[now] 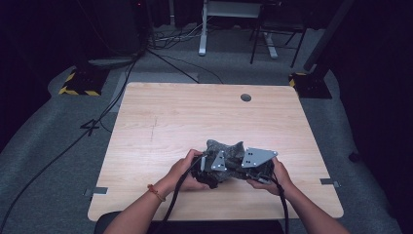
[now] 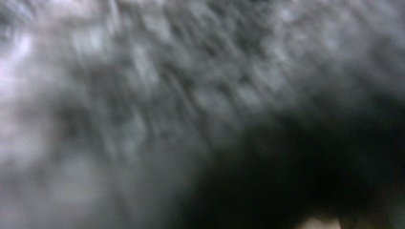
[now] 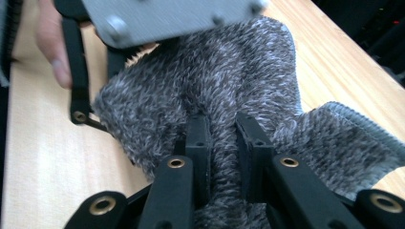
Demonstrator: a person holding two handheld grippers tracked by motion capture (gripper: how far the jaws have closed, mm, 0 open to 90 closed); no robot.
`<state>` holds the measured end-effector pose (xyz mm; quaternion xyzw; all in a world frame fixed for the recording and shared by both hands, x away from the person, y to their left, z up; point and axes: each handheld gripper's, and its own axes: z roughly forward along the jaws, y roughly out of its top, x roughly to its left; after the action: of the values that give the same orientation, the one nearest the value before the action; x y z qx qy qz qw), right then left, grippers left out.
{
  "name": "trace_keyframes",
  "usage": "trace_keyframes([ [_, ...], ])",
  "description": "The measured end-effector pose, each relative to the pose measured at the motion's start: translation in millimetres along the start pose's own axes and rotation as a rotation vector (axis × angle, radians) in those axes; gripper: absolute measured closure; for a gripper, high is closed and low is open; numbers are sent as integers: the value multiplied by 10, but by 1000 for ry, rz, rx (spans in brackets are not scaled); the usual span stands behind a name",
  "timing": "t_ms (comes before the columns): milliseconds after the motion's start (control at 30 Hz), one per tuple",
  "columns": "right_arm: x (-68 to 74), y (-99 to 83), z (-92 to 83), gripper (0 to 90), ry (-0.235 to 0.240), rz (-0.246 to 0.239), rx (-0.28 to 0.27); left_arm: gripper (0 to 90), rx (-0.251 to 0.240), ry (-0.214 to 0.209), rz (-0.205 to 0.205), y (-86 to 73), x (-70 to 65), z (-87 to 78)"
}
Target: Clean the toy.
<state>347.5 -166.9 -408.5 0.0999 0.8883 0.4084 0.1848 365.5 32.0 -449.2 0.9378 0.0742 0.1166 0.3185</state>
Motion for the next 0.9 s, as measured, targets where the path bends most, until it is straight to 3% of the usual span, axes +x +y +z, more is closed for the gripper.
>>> trace_keyframes([
  [200, -172, -210, -42, 774, -13, 92, 5, 339, -29, 1, -21, -44, 36, -88],
  [233, -223, -287, -53, 775, -1, 127, 3, 339, -67, 2, -34, -54, 55, -153],
  [267, -223, -287, -53, 775, -1, 127, 3, 339, -67, 2, -34, -54, 55, -153],
  [300, -271, -335, -55, 775, 38, 177, -33, 339, -114, -10, -52, -63, 76, -205],
  [400, -289, -350, -36, 774, 96, 215, -83, 339, -146, -22, -64, -69, 79, -225],
  [467, -282, -353, -19, 774, 113, 224, -90, 339, -161, -34, -68, -65, 67, -222],
  [500, -252, -355, 9, 775, 150, 234, -111, 339, -162, -37, -58, -58, 64, -214],
  [733, -219, -313, -36, 777, 148, 241, -158, 338, -127, -1, -45, -53, 45, -163],
  [900, -156, -242, -55, 777, 150, 209, -177, 332, -81, 20, -13, -18, 9, -83],
])
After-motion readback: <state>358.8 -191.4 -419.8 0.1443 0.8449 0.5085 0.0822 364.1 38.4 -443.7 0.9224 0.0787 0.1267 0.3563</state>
